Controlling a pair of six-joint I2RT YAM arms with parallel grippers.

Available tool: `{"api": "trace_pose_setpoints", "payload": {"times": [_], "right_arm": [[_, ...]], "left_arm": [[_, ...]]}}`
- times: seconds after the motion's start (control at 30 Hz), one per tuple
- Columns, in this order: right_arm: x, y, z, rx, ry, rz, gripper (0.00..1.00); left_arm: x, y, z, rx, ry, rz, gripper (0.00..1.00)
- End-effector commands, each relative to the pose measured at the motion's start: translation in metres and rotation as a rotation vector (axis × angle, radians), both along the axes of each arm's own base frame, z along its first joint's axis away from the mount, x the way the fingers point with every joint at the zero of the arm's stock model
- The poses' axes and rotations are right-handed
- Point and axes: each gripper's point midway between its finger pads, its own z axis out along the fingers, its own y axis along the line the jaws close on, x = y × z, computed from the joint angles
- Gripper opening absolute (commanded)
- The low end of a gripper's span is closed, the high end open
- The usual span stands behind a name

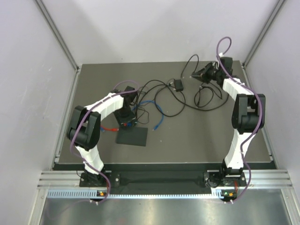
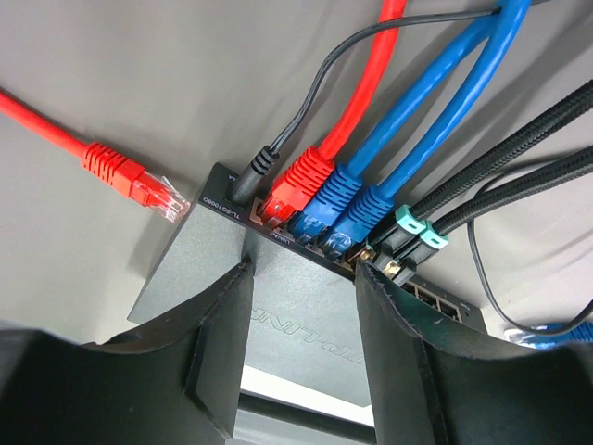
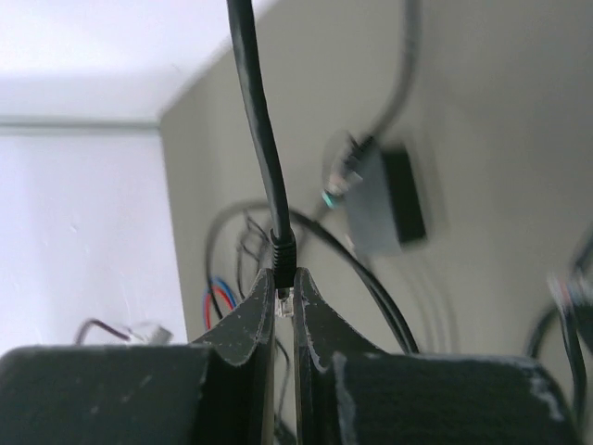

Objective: Pull the plug from the switch port

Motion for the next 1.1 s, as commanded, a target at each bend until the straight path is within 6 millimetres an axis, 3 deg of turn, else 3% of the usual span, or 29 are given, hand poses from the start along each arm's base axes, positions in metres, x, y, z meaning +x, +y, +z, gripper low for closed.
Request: {"api": "trace_pose_setpoints", "payload": {"times": [0.0,0.07,0.17,0.2,0.3,0.4,0.5,0.6,0.63,0.77,0.83,0.87,0.93,0.97,1.07], "right_arm": [[-0.038,0.007,0.008,0.004,0.022,0.025,0.0],[-0.054,0.004,0.005,-0.012,0.053,0.01,0.0],[-0.074,-0.012,-0.033,-0.129,0.162,-0.026,0.07],[-0.077,-0.014,-0.037,-0.166,0.159,-0.008,0.25],[-0.084,-0.024,-0.04,-0.298,0.144,0.007,0.54],[-0.09,-0.027,-0.03,-0.402,0.108,0.015,0.58],[-0.1,-0.015,-0.02,-0.477,0.057,0.084,0.58],[-0.115,0.034,-0.006,-0.492,-0.046,0.274,0.56],[-0.125,0.067,-0.002,-0.483,-0.087,0.372,0.55],[-0.152,0.158,-0.01,-0.305,-0.118,0.632,0.52],[-0.168,0.192,-0.013,-0.201,-0.088,0.673,0.47],[-0.166,0.209,-0.011,-0.148,-0.138,0.695,0.46],[-0.184,0.234,-0.018,-0.062,-0.097,0.744,0.4],[-0.188,0.242,-0.031,-0.05,-0.066,0.765,0.39],[-0.201,0.267,-0.045,0.005,-0.018,0.824,0.39]], "left_arm": [[-0.026,-0.019,-0.013,-0.095,0.095,-0.054,0.54],[-0.025,-0.022,-0.012,-0.115,0.081,-0.059,0.55],[-0.029,-0.021,-0.014,-0.114,0.083,-0.058,0.55],[-0.03,-0.02,-0.015,-0.114,0.083,-0.061,0.55],[-0.032,-0.019,-0.014,-0.114,0.082,-0.063,0.55],[-0.027,-0.019,-0.007,-0.117,0.046,-0.072,0.54],[-0.019,-0.018,0.008,-0.11,-0.001,-0.082,0.54],[-0.02,-0.016,0.021,-0.122,-0.032,-0.087,0.54],[-0.021,-0.013,0.022,-0.113,-0.035,-0.081,0.54],[-0.024,-0.002,0.027,-0.122,-0.057,-0.044,0.54],[-0.025,0.006,0.027,-0.142,-0.059,-0.007,0.54],[-0.025,0.009,0.027,-0.146,-0.058,0.002,0.55],[-0.023,0.015,0.028,-0.153,-0.067,0.019,0.54],[-0.025,0.015,0.027,-0.162,-0.059,0.021,0.55],[-0.025,0.018,0.02,-0.193,-0.039,0.051,0.55]]}}
